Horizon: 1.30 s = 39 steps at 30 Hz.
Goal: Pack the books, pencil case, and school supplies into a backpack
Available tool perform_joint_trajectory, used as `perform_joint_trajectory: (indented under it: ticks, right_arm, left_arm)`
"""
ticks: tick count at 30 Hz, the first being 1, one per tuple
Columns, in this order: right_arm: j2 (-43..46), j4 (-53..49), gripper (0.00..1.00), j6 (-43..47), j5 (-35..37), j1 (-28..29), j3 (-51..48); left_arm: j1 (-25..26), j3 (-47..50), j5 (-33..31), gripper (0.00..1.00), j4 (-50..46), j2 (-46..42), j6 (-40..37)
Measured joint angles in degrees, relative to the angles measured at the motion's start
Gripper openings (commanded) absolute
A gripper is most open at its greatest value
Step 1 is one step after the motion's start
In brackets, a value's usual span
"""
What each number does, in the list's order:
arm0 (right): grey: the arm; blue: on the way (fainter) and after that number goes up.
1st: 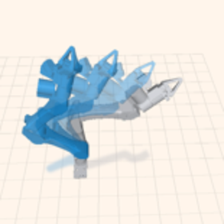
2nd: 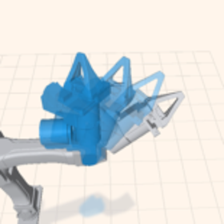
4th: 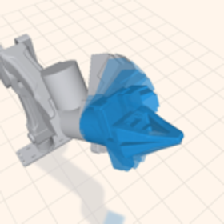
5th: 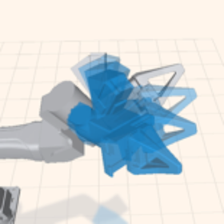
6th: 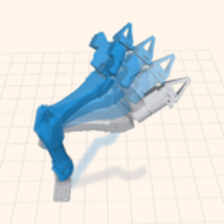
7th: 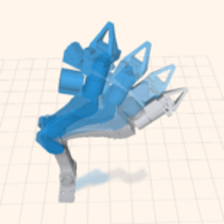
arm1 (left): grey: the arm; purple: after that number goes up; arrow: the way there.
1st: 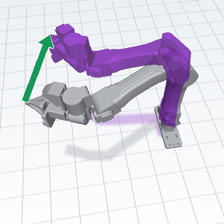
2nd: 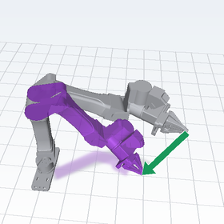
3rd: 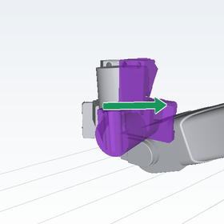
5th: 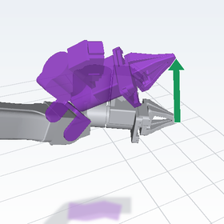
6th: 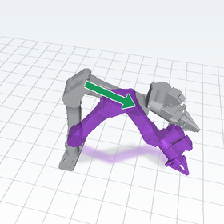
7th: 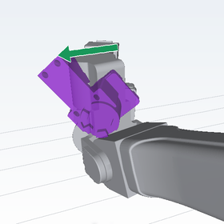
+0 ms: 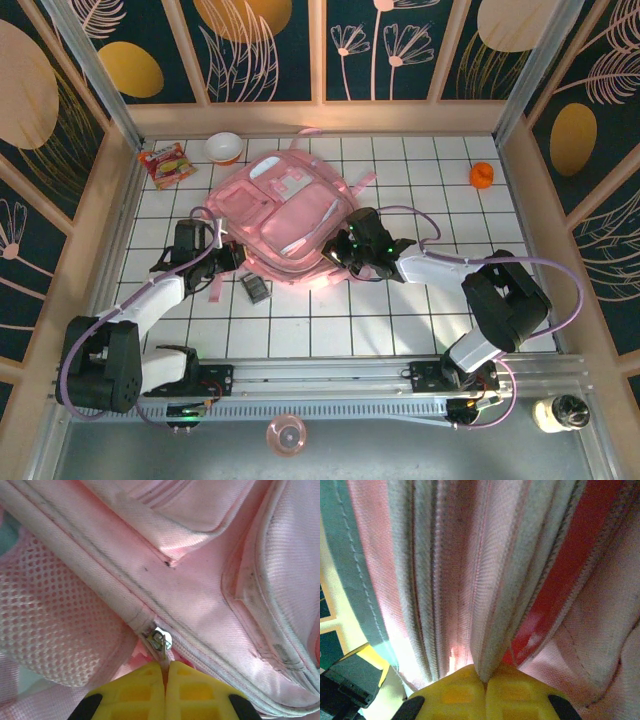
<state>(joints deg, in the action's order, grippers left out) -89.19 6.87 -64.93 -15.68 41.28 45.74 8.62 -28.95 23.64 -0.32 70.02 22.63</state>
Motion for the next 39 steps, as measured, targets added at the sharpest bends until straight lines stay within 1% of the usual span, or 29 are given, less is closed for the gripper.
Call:
perform_joint_trajectory:
  ticks: [3, 6, 13, 20, 22, 25, 27, 29, 32, 36, 37, 39]
  right_arm:
    - [-0.02, 0.50, 0.00, -0.15, 0.00, -0.04, 0.00]
    - [-0.02, 0.66, 0.00, -0.17, 0.22, -0.20, 0.28]
    - [-0.02, 1.25, 0.00, -0.17, 0.96, -1.05, 1.53]
    - [-0.02, 1.88, 0.00, -0.17, 1.68, -1.40, 1.86]
    - [-0.02, 2.08, 0.00, -0.17, 1.73, -1.46, 1.86]
    - [-0.02, 2.45, 0.00, 0.11, 1.70, -1.64, 1.86]
    - [-0.02, 2.45, 0.00, 1.20, 0.55, -1.77, 1.90]
    - [0.17, 2.27, 0.00, 2.99, -0.81, -2.03, 2.16]
    - [1.62, 1.57, 0.00, 6.69, -3.08, -3.21, 2.75]
    - [5.05, 0.70, 0.00, 12.66, -7.13, -5.66, 3.34]
    - [5.79, 0.42, 0.00, 14.16, -8.11, -6.25, 3.56]
    - [7.15, -0.76, 0.00, 17.11, -9.88, -7.43, 3.93]
  left_arm:
    - [2.25, -0.79, 0.48, 0.00, -0.76, 0.11, 0.00]
    - [6.08, -2.16, 1.29, 0.00, -1.62, 0.68, -0.07]
    - [13.29, -4.76, 4.90, 0.02, -4.59, 4.04, -1.86]
    - [18.97, -6.91, 8.50, 0.12, -5.77, 6.14, -3.58]
    - [20.96, -7.41, 9.27, 0.17, -5.38, 6.82, -3.82]
    - [22.91, -7.98, 10.62, 0.35, -4.59, 7.58, -4.81]
    - [23.91, -8.85, 12.83, 0.46, -4.35, 7.48, -6.40]
    - [24.74, -10.01, 13.60, 0.53, -4.50, 6.25, -9.27]
    - [24.94, -10.78, 11.67, 0.61, -5.25, 0.55, -16.15]
    - [24.92, -10.75, 5.84, 0.67, -5.03, -8.94, -28.15]
    - [24.92, -10.60, 4.28, 0.68, -4.33, -10.97, -32.17]
    - [24.92, -10.12, 1.70, 0.69, -2.82, -12.94, -38.69]
